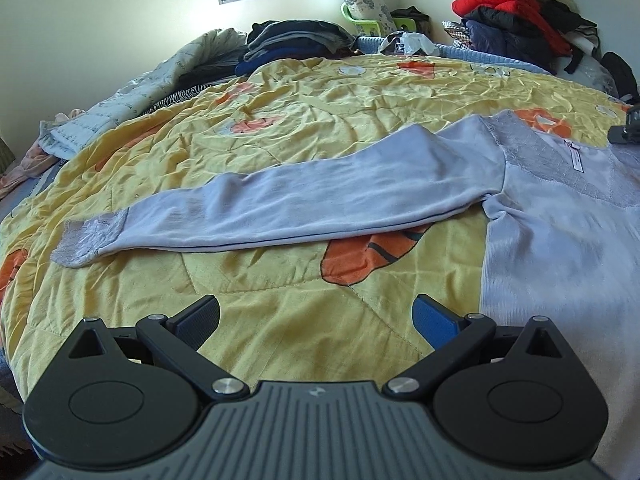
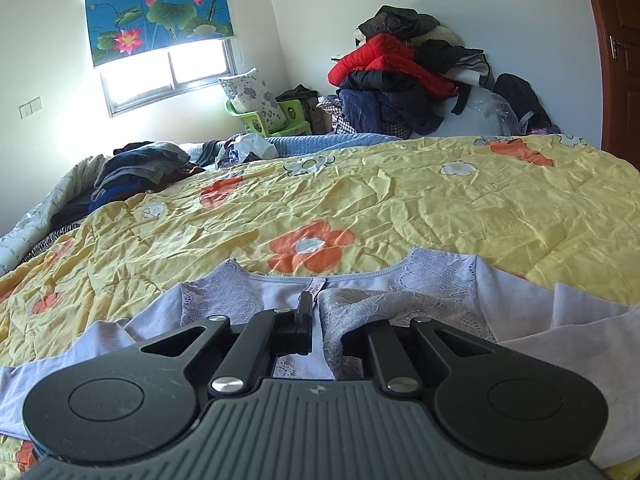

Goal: Fold small clothes
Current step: 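Lower the sleeve flat along the shirt body with the right gripper, then open the right gripper to release the sleeve cuff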

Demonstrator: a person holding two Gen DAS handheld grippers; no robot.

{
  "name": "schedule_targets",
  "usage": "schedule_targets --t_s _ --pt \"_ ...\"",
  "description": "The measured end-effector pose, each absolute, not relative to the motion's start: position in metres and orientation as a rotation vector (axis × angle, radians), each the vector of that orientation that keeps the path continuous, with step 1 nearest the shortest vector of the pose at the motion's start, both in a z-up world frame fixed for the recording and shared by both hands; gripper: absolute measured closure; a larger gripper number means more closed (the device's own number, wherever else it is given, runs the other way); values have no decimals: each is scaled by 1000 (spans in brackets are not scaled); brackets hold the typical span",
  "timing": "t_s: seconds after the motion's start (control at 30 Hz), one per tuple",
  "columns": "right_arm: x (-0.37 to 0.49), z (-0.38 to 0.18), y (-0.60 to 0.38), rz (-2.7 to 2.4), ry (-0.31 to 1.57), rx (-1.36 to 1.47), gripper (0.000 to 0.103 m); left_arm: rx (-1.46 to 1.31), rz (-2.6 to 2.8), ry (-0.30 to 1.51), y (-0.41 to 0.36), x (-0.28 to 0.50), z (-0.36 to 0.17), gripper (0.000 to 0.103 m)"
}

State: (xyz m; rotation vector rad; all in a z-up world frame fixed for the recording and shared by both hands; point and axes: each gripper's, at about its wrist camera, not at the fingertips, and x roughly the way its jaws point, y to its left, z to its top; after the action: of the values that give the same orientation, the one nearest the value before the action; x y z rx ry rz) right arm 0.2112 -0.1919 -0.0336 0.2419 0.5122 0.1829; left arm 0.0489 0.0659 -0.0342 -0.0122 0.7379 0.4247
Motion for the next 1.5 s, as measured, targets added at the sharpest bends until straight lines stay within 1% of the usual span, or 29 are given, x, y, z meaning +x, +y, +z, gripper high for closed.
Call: schedule_targets --t_s 0.17,0.43,0.73,0.77,0.8,0.83,0.87,0.9,0.93,1.03,1.23,1.37,1.5 --pt "223 -32 -180 204 518 275 92 2 399 744 63 50 -37 0" --pt "241 -30 -122 280 527 220 92 17 404 737 69 49 -36 0" --pt "240 -29 -75 353 555 198 91 -10 413 755 82 48 -37 0" --pt "242 -30 -71 369 573 196 87 -8 410 755 81 47 -37 0" --pt "243 -32 -67 381 594 191 85 -5 408 753 81 47 -37 0" --pt "245 -33 -62 398 615 182 77 -1 406 752 80 47 -36 0" --pt "246 -35 -58 421 630 172 63 3 405 750 80 47 -36 0" --pt "245 -35 -55 440 637 168 57 4 403 750 80 46 -36 0" --pt "242 -34 -52 468 633 177 49 4 402 751 80 46 -36 0" --pt "237 -27 -52 578 627 269 47 1 404 758 82 47 -37 0" --pt "240 -20 -80 709 648 607 41 -14 410 763 88 46 -38 0" --pt "238 -23 -85 669 692 607 39 -20 417 763 90 46 -38 0" --pt "241 -43 -73 643 834 534 38 -22 422 765 93 45 -38 0"
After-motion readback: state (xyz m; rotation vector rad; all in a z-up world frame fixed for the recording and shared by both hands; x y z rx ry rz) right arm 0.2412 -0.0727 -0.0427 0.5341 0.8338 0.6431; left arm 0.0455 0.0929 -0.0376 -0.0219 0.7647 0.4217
